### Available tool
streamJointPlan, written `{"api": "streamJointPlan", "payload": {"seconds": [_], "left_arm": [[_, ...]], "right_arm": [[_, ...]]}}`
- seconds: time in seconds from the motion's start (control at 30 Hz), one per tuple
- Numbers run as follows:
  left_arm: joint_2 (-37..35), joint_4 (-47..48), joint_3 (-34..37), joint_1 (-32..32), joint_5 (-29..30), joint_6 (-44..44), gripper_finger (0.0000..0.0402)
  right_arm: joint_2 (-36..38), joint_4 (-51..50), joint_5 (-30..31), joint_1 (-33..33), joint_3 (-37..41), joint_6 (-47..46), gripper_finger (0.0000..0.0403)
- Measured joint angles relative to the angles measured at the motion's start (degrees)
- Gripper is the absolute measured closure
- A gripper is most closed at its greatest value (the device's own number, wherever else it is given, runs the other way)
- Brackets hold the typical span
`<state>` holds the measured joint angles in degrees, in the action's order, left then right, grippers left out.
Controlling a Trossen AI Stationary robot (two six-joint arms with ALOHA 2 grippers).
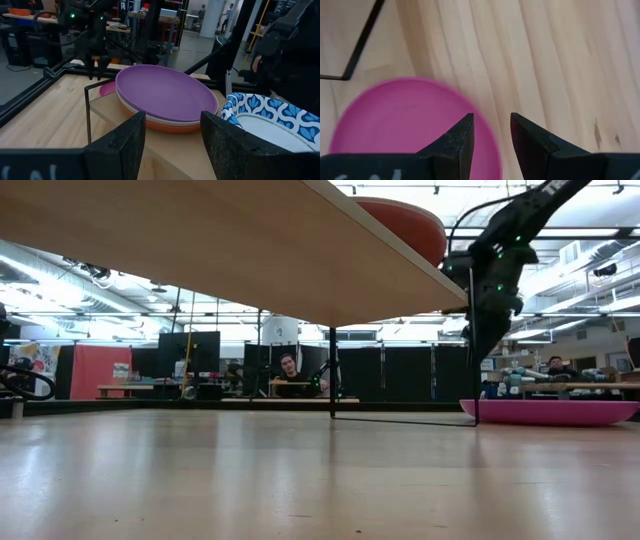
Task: Place and stack plates onto a shelf
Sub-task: Stack the pink plate on top of the purple plate on the shelf
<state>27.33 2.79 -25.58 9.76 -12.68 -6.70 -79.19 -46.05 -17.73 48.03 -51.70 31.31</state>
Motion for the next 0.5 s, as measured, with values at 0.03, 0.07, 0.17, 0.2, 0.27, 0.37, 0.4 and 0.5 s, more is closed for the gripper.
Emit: {"api": "streamJointPlan", "payload": {"seconds": [0.03, 0.07, 0.17, 0.2, 0.27, 0.37, 0.4, 0.5], "left_arm": [[0.00, 0.00, 0.00, 0.00, 0.01, 0.00, 0.0205], [0.00, 0.00, 0.00, 0.00, -0.01, 0.00, 0.0205], [0.00, 0.00, 0.00, 0.00, -0.01, 0.00, 0.0205], [0.00, 0.00, 0.00, 0.02, 0.00, 0.00, 0.0205], [0.00, 0.00, 0.00, 0.02, 0.00, 0.00, 0.0205], [0.00, 0.00, 0.00, 0.02, 0.00, -0.01, 0.0205], [0.00, 0.00, 0.00, 0.02, 0.00, -0.01, 0.0205], [0.00, 0.00, 0.00, 0.02, -0.01, -0.02, 0.0205]], "right_arm": [[-0.84, 0.53, 0.01, 0.00, 0.00, -0.01, 0.0270], [-1.72, 0.77, 0.02, 0.00, 0.00, 0.00, 0.0270], [-4.58, 1.32, 0.02, 0.00, -0.02, 0.00, 0.0270], [-5.58, 1.27, 0.02, 0.00, -0.02, 0.23, 0.0270], [-7.45, 1.20, 0.02, -0.01, -0.02, 1.26, 0.0270], [-10.09, 1.13, 0.04, -0.14, -0.02, 3.53, 0.0270], [-10.91, 1.17, 0.06, -0.20, -0.02, 3.96, 0.0270], [-13.12, 1.16, 0.08, -0.27, -0.02, 5.37, 0.0270]]}}
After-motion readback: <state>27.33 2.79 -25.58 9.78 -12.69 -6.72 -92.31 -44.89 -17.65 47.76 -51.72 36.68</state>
